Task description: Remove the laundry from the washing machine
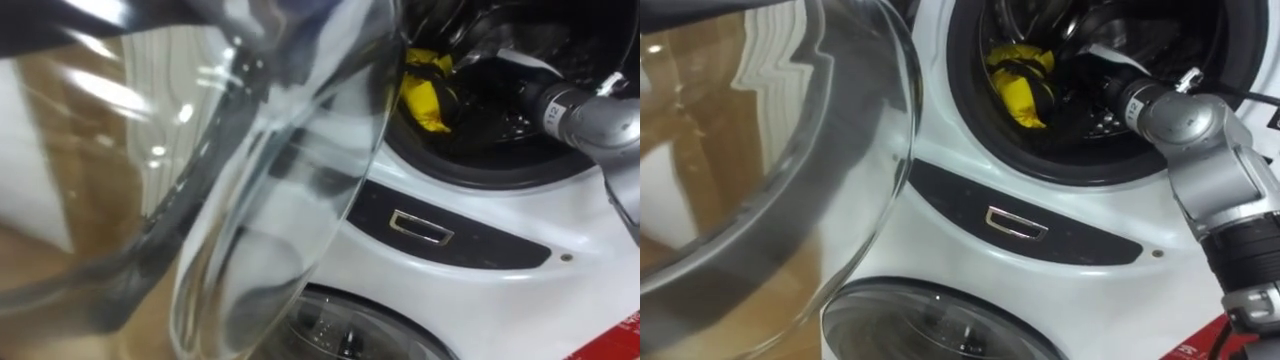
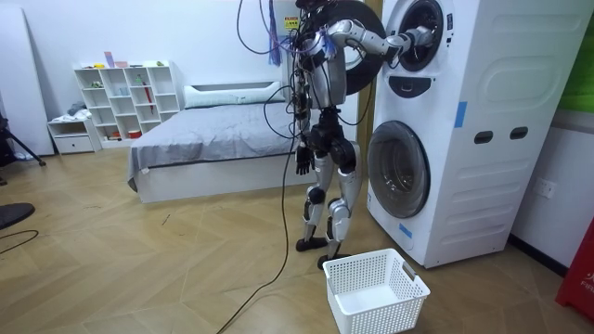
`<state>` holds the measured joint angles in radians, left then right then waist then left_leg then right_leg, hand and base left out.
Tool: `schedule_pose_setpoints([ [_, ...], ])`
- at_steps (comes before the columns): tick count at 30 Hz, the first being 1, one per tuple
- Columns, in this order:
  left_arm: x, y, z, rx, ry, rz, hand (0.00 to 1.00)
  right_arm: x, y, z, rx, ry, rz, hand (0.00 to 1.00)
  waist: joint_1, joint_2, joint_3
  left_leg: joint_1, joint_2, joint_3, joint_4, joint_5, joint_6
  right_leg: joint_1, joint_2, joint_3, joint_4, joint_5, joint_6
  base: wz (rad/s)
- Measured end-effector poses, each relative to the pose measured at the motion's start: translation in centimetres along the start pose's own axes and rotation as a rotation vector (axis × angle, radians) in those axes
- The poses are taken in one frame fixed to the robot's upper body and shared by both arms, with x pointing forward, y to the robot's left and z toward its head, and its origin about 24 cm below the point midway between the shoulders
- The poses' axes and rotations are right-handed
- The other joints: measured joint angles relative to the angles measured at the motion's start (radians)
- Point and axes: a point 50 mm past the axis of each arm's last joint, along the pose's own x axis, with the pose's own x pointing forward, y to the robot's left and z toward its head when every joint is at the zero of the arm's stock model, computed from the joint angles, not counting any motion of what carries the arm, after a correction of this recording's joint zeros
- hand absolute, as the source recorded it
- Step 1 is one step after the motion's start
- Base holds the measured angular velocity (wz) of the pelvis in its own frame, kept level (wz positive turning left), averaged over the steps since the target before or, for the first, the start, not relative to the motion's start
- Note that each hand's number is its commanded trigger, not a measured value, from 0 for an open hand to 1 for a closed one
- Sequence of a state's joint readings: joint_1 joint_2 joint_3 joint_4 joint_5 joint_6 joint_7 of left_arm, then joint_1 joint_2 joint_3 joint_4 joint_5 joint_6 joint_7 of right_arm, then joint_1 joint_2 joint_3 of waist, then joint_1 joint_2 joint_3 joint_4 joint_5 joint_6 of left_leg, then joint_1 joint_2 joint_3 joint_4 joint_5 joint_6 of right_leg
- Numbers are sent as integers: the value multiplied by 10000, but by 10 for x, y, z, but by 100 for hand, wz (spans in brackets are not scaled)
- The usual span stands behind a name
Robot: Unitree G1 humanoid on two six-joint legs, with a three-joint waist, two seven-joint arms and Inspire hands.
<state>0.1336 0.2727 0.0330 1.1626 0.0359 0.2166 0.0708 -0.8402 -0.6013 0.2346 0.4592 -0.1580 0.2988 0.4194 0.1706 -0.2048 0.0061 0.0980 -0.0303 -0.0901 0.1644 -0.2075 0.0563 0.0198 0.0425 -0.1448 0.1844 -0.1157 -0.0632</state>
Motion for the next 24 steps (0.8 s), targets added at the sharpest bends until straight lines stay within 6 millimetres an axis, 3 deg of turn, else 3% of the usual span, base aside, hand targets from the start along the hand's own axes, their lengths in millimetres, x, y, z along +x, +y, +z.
schedule_pose_setpoints([
  [8, 0, 0, 2, -30, -197, 14, 0, -1, -1, 0, 280, -126, 29, 100, -14, 26, 13, -19, 9, 37, 3, -9, 1, -27, 2, 15, -3, 5, -8, 0],
  [12, -1, 0, 0, -66, -259, 11, 0, -3, -3, 9, 526, -608, -64, 100, -194, 194, 21, -46, 18, 63, 19, -40, 3, -52, 16, 38, -5, 6, -10, -1],
  [17, -1, 1, 2, -76, -361, 68, 0, -11, 0, 29, 128, -1580, -385, 100, -440, 380, -75, -158, 19, 292, 42, -39, 1, -236, 56, 125, 3, 12, -19, -7],
  [20, -1, 0, 0, -135, -496, 78, 0, -31, 6, 43, -2, -2791, -881, 100, -476, 516, -108, -124, 47, 344, 17, -37, -1, -277, 34, 273, 3, 12, -18, -10],
  [24, -1, -5, -9, -207, -291, 45, 0, -61, 25, 69, 225, -4837, -848, 100, -593, 721, -55, 169, 166, 513, -14, -38, -8, -9, 82, 401, 1, 9, -14, -10],
])
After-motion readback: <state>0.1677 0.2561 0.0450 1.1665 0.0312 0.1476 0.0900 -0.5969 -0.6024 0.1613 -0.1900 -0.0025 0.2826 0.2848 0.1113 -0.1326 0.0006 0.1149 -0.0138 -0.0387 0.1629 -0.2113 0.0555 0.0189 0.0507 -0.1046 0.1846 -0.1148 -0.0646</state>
